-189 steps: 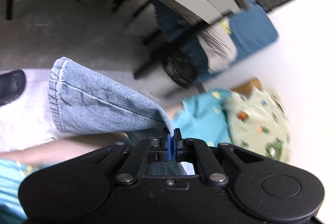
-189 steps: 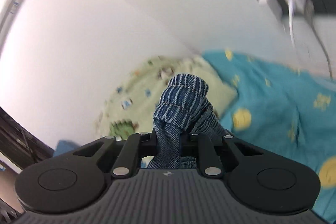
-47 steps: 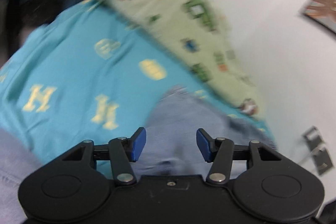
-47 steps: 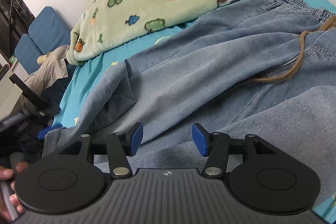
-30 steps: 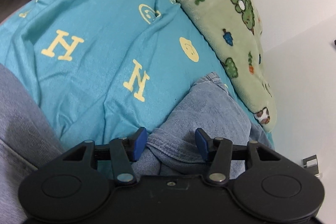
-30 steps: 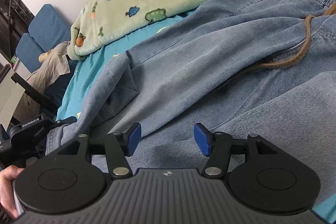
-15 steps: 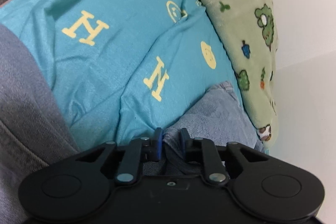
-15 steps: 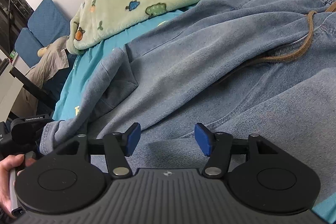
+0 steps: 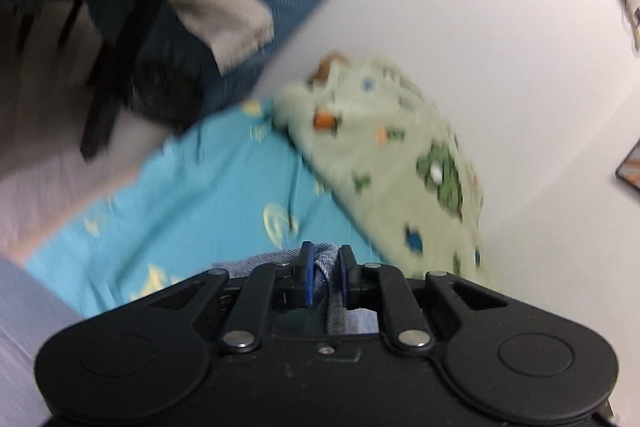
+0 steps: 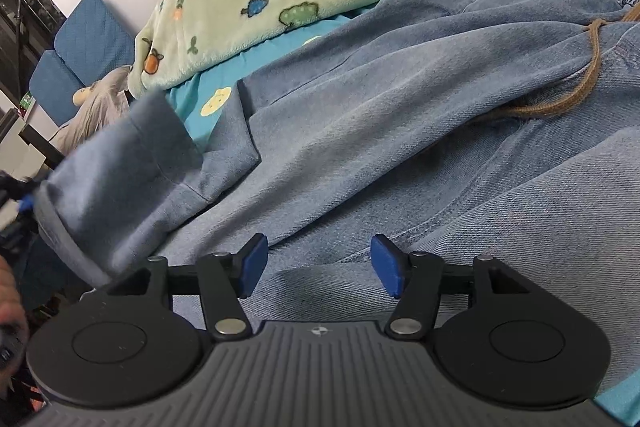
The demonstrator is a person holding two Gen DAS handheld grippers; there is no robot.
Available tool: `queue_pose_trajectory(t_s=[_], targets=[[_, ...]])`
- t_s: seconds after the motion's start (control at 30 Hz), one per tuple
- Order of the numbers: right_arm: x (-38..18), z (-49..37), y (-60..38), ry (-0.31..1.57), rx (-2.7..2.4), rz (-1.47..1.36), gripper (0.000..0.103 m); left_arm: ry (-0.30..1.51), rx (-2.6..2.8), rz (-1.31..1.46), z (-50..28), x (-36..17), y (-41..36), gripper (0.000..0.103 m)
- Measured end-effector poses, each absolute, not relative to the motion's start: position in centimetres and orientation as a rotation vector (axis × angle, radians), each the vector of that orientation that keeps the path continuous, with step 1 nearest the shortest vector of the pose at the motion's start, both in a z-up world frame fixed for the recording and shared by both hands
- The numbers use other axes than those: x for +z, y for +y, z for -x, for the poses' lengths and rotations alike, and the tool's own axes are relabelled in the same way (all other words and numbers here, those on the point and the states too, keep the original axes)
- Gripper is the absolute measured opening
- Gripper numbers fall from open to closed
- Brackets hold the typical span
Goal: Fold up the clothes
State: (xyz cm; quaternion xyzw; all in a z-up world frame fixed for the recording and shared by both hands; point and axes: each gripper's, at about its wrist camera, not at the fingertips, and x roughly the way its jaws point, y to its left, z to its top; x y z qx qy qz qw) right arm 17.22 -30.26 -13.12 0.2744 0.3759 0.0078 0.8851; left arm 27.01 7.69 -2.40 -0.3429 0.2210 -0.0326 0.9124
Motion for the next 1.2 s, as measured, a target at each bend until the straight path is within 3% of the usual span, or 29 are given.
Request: queue_pose_trajectory(t_s=[0.43,0.7,0.83,0.93,1.2], targets=[[-13.3,-17.6,-30.1,0.786,0.034,-0.570,0.060,0.449,0.233,0.714,-25.1,-2.7,14.7,0.011],[-13.4,-18.0,-30.9,0.769,0.073,-0.617,0.062,0.603,0.281,0.847,-25.1,-6.0,15.8,0.014],[-14.1,-18.8,-32.7,0.764,0.072,-0.727,0.062,0.646,0.291,0.886,-25.5,-7.0,16.4,0.019],[-14.6,-19.0,-34.5,0.755,0.026,-0.817,0.063,0.687,0.289,0.939,-25.7,-7.9,17.1,0.038],[-17.0,-20.7,-37.3,0.766,-0.051,-0.937,0.064,0.790,0.264,1.177,-27.2,-12.2,19.9,0.044]])
